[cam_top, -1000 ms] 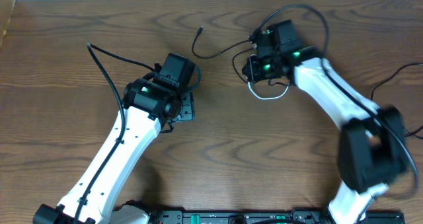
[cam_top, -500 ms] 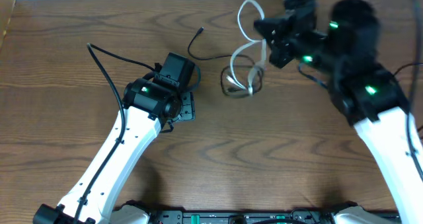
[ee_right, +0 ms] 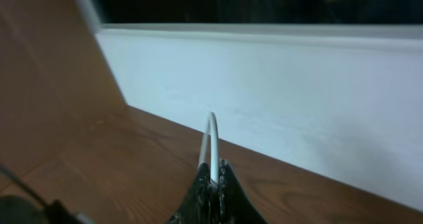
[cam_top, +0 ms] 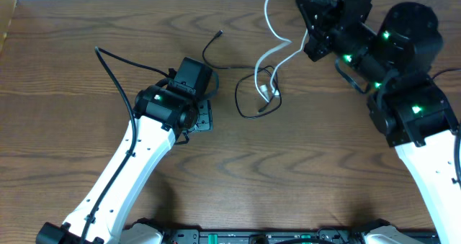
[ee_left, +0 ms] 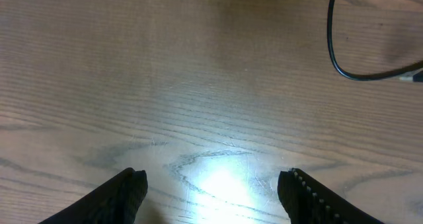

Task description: Untangle cables

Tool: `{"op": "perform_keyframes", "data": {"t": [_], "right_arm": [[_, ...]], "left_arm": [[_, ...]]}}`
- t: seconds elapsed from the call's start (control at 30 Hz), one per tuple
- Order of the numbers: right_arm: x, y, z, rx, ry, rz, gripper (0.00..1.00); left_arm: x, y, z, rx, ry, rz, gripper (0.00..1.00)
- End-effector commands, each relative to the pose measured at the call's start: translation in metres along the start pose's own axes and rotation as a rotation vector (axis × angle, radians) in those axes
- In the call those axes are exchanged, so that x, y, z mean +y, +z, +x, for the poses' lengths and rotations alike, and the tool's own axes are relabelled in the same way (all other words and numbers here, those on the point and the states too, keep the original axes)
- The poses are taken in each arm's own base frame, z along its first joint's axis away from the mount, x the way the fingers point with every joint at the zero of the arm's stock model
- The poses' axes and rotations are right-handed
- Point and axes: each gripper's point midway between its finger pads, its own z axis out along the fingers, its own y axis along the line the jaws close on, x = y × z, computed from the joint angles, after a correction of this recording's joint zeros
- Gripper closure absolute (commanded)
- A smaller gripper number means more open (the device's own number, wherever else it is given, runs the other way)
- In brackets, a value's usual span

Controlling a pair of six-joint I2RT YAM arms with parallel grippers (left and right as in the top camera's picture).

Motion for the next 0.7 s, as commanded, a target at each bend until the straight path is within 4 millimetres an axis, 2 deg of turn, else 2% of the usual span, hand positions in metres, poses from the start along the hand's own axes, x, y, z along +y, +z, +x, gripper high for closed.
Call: {"op": "perform_keyframes", "data": {"t": [0.0,0.1,0.23,0.4,0.47,0.6,0.67], "right_arm": [[-0.028,0.007,0.009,0.024,0.007,0.153,0.99],[-0.047,0.011,0.035,0.109,0.022,0.243,0.99],[-0.049,0.022,0.055,0.165,0.094,0.239,0.99],[-0.027,0.037,0.039,0.088,0.208,0.093,0.99],[-0.024,0.04,0.03,0.053,0.26,0.074,0.99],[-0.029,0.042,0.027,0.021,0.423,0.102,0.99],[-0.049,0.039,0.039,0.023,0.58,0.225,0.99]], "left_arm": [[0.001,0.004,0.002,0.013,0.012,-0.01,0.31],[0.001,0.004,0.002,0.014,0.012,-0.01,0.31],[0.001,0.004,0.002,0.013,0.012,-0.01,0.31],[0.001,0.004,0.002,0.013,0.012,-0.01,0.31],[0.001,0.004,0.002,0.014,0.012,-0.01,0.31],[0.001,0.004,0.002,0.014,0.012,-0.01,0.31],[0.001,0.004,0.002,0.014,0.012,-0.01,0.31]]}}
